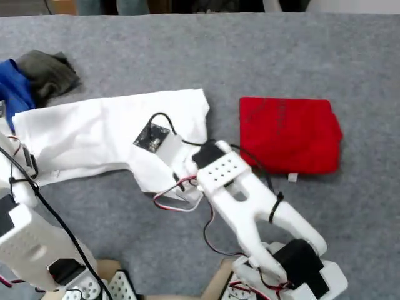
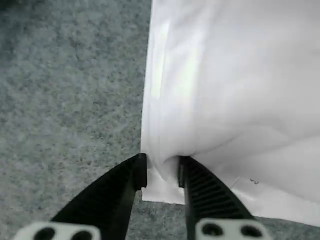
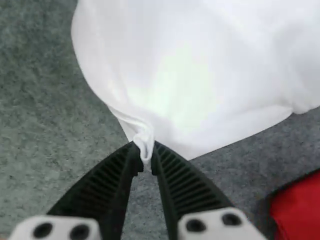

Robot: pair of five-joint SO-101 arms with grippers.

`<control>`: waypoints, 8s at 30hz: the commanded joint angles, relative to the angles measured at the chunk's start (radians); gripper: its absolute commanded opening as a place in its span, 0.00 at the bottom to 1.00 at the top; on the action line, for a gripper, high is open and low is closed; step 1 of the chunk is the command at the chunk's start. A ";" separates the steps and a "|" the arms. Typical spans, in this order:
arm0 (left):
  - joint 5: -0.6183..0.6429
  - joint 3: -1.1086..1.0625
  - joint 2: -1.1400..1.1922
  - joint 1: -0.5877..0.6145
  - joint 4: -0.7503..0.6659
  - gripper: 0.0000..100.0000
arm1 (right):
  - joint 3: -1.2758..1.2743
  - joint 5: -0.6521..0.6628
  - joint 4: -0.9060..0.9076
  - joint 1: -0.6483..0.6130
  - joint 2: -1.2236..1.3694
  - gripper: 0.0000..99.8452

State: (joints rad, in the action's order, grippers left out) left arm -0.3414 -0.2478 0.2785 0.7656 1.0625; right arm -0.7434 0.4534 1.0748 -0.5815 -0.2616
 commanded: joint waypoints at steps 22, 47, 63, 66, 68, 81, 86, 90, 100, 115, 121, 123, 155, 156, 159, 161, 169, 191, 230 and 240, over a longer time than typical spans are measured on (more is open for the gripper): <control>0.163 0.309 -0.207 -0.119 0.241 0.05 | 0.720 -0.084 0.063 0.180 0.295 0.02; 0.255 0.423 0.210 -0.193 -0.239 0.03 | 2.404 -0.029 0.620 0.249 1.514 0.01; 0.370 -0.475 -0.594 -0.099 -0.511 0.04 | 1.781 0.339 0.695 0.054 0.885 0.01; 0.371 -0.532 -0.586 -0.047 -0.585 0.10 | 1.442 0.457 0.689 -0.011 0.700 0.01; 0.364 -0.556 -0.554 -0.041 -0.655 0.11 | 1.224 0.508 0.646 -0.043 0.591 0.01; 0.298 -0.384 -0.362 -0.047 -0.555 0.11 | 0.328 0.471 0.068 -0.206 0.357 0.30; 0.293 -0.378 -0.348 -0.048 -0.555 0.11 | 0.323 0.471 -0.028 -0.184 0.492 0.25; 0.293 -0.378 -0.348 -0.048 -0.555 0.11 | 0.438 0.470 0.020 -0.144 0.582 0.11; 0.293 -0.378 -0.348 -0.048 -0.555 0.11 | 0.720 0.371 0.167 -0.044 0.645 0.01; 0.290 -0.378 -0.345 -0.056 -0.563 0.11 | 1.793 0.666 0.546 0.040 1.150 0.02; 0.290 -0.378 -0.344 -0.062 -0.563 0.11 | 2.175 0.617 0.600 0.032 1.362 0.21; 0.290 -0.380 -0.342 -0.077 -0.563 0.11 | 2.298 0.511 0.594 0.034 1.403 0.26; 0.169 0.753 0.382 0.001 0.249 0.26 | 1.554 0.103 0.678 0.098 0.806 0.01; 0.169 0.819 0.446 -0.002 0.273 0.26 | 1.554 0.103 0.678 0.098 0.806 0.01; 0.176 1.006 0.631 -0.010 0.354 0.26 | 1.552 0.103 0.678 0.097 0.808 0.01; 0.172 1.144 0.721 -0.005 0.445 0.24 | 1.552 0.103 0.678 0.098 0.806 0.01; 0.087 1.484 0.965 -0.044 0.700 0.03 | 1.603 0.100 0.680 0.106 0.803 0.01; 0.262 0.881 0.110 -0.495 0.695 0.03 | 2.098 -0.160 0.687 0.336 0.708 0.01; 0.661 1.234 0.213 -0.768 0.562 0.10 | 2.153 -0.167 0.651 0.535 0.858 0.01; 0.660 1.110 0.583 -0.503 0.281 0.03 | 2.152 -0.166 0.658 0.120 1.277 0.01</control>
State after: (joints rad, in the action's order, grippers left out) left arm 0.3168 0.8416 0.8032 0.2685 1.4246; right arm 1.4108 0.2938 1.7438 -0.4173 0.9505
